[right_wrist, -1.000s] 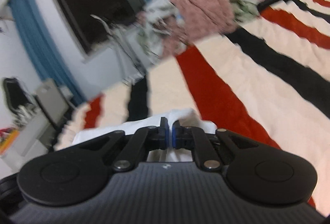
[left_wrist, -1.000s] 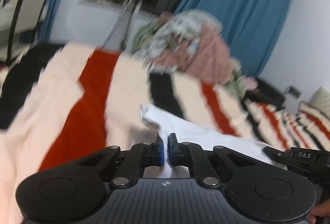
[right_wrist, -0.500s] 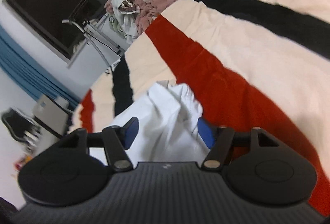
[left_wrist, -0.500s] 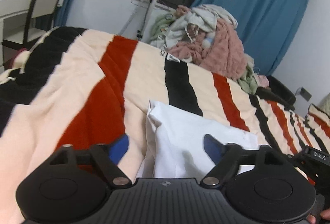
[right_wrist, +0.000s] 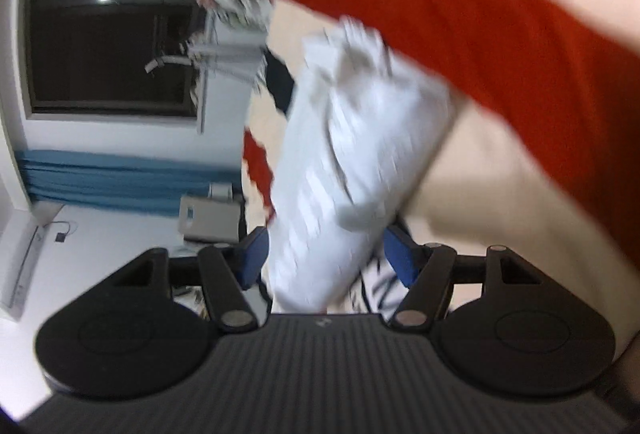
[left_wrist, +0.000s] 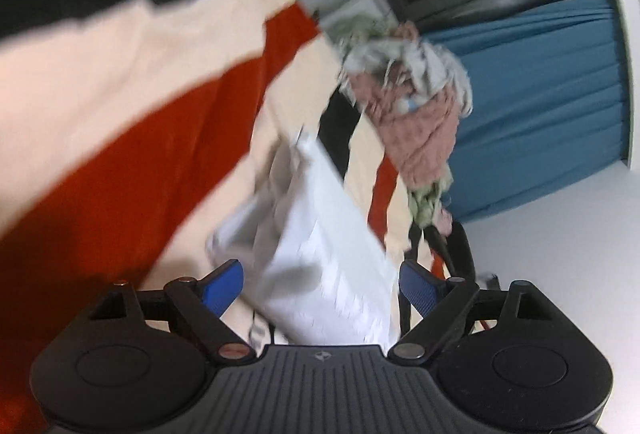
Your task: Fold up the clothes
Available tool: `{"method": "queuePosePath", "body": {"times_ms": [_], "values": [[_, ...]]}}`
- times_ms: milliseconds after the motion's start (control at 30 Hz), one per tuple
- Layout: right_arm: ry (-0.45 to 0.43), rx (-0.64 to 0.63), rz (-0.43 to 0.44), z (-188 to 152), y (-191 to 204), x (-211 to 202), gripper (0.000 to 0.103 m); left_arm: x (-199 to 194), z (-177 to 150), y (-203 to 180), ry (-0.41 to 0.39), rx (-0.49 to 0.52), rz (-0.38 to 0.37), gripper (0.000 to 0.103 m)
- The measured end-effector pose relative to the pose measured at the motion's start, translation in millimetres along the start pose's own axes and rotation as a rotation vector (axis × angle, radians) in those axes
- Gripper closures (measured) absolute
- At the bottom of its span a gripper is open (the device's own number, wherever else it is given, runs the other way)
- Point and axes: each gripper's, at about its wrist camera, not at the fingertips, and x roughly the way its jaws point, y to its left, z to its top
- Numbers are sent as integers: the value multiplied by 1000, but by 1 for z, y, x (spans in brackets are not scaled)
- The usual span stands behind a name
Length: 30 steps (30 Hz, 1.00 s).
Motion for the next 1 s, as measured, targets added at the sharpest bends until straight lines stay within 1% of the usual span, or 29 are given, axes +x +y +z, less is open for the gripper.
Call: {"method": "queuePosePath", "body": {"times_ms": [67,133,167,200,300,333,367,400,467,500,533,567,600,667,700,767,867,933,1000], "values": [[44,42,0,-1,-8,14,37,13,0,8,34,-21,-18,17],[58,94,3,1,-18,23,37,26,-1,15,68,-43,-35,18],[51,109,8,3,-22,26,37,32,-1,19,85,-54,-44,18],[34,124,9,6,-25,28,37,38,0,22,97,-64,-50,18],[-29,138,9,16,-26,33,38,50,5,30,94,-110,-53,18],[-56,126,-2,19,-23,33,41,52,6,31,93,-123,-55,18],[-84,105,-9,21,-20,33,42,52,7,33,90,-127,-57,20],[-93,88,-17,22,-18,35,46,52,7,34,87,-131,-60,21],[-103,56,-34,22,-14,38,56,51,7,35,81,-127,-49,30],[-105,40,-44,22,-13,38,66,51,7,36,79,-122,-41,32],[-105,25,-48,22,-13,38,72,51,6,36,77,-118,-32,38],[-110,11,-42,21,-10,37,75,50,6,36,75,-115,-25,43],[-114,-2,-36,20,-8,35,77,49,5,37,74,-115,-23,45],[-124,-19,-18,17,-3,30,79,47,4,34,73,-105,-20,54],[-130,-24,-9,16,-1,27,80,45,3,32,74,-100,-21,56],[-140,-12,6,12,2,18,81,40,2,25,77,-88,-29,64],[-160,-18,0,3,10,-5,81,26,2,7,100,-69,-80,70],[-188,-35,10,2,23,-22,81,21,1,-13,119,-64,-125,70],[-217,-43,22,5,36,-39,81,19,-2,-34,139,-57,-141,70]]}}
